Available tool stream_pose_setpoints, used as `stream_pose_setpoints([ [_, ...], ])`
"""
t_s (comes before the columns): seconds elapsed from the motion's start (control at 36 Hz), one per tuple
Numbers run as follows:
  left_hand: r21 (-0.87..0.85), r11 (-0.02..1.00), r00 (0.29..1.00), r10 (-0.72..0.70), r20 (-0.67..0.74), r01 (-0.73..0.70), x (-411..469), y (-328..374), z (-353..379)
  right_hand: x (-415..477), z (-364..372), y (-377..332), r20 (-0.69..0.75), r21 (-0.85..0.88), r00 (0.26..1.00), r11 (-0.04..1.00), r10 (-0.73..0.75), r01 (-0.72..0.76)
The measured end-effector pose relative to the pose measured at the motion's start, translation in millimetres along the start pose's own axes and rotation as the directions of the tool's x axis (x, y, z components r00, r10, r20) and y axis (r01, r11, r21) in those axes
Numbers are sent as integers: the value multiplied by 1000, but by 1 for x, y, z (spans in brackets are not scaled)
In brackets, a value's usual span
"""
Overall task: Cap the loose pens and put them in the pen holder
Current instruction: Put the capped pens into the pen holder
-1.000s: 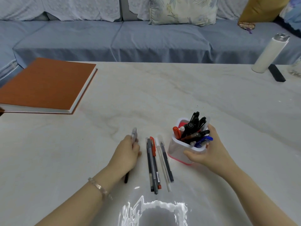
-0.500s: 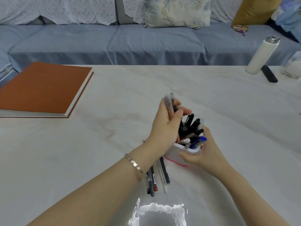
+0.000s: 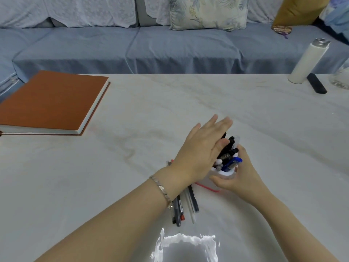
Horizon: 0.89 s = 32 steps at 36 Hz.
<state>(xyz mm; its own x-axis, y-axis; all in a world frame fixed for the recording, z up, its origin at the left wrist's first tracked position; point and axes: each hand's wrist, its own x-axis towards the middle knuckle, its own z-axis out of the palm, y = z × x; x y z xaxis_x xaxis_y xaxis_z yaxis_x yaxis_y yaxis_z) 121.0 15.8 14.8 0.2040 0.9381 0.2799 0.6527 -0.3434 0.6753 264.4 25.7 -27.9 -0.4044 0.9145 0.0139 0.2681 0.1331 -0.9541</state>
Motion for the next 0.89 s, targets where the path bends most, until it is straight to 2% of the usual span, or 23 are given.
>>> stream_pose_setpoints([
  [0.03,-11,1000,999,-12,53,12,0,1,0,1,0,2,10,-12,1000,1000,-6,6],
  [0.08,-144,987,991,-59,118,76,0,6,-4,2,0,5,12,-21,1000,1000,7,-7],
  [0.14,-321,914,959,-184,215,247,0,7,-11,1,-1,5,-10,-31,1000,999,18,-18],
  [0.17,-350,886,942,-226,246,304,-1,7,-14,0,-1,4,-24,-42,1000,999,13,-14],
  [0.22,-282,907,937,-247,248,314,-3,5,-20,-1,-1,1,-42,-62,999,998,1,-4],
  [0.33,36,964,919,-262,295,263,-1,-5,-23,-1,-1,1,-50,-92,999,996,-7,2],
  [0.39,73,962,919,-273,283,264,1,-7,-21,-2,-1,0,-53,-92,999,996,-8,3],
  [0.44,-41,947,916,-297,268,319,3,-7,-19,-2,0,-1,-57,-95,998,995,-6,0],
  [0.5,-210,874,878,-368,305,439,6,-4,-19,-3,0,-1,-55,-97,998,995,4,-10],
  [0.56,-279,809,841,-422,339,518,10,2,-20,-3,0,0,-56,-92,998,996,6,-11],
  [0.61,-350,782,855,-449,260,517,9,0,-17,-4,0,-2,-50,-78,999,997,3,-7],
  [0.67,-387,774,851,-522,61,502,-1,-7,-16,-4,0,-3,-30,-43,1000,999,-8,7],
  [0.72,-308,776,784,-607,-128,550,-20,-21,-13,-4,0,-3,-9,-18,1000,1000,-17,17],
  [0.75,-205,766,752,-640,-159,609,-30,-30,-11,-5,0,-4,-6,-17,1000,1000,-14,14],
  [0.83,101,667,674,-735,-77,738,-60,-47,-3,-5,0,-4,-17,-2,1000,1000,-9,9],
  [0.89,212,623,642,-766,-31,753,-73,-50,3,-5,0,-5,-27,-24,1000,1000,-12,12],
])
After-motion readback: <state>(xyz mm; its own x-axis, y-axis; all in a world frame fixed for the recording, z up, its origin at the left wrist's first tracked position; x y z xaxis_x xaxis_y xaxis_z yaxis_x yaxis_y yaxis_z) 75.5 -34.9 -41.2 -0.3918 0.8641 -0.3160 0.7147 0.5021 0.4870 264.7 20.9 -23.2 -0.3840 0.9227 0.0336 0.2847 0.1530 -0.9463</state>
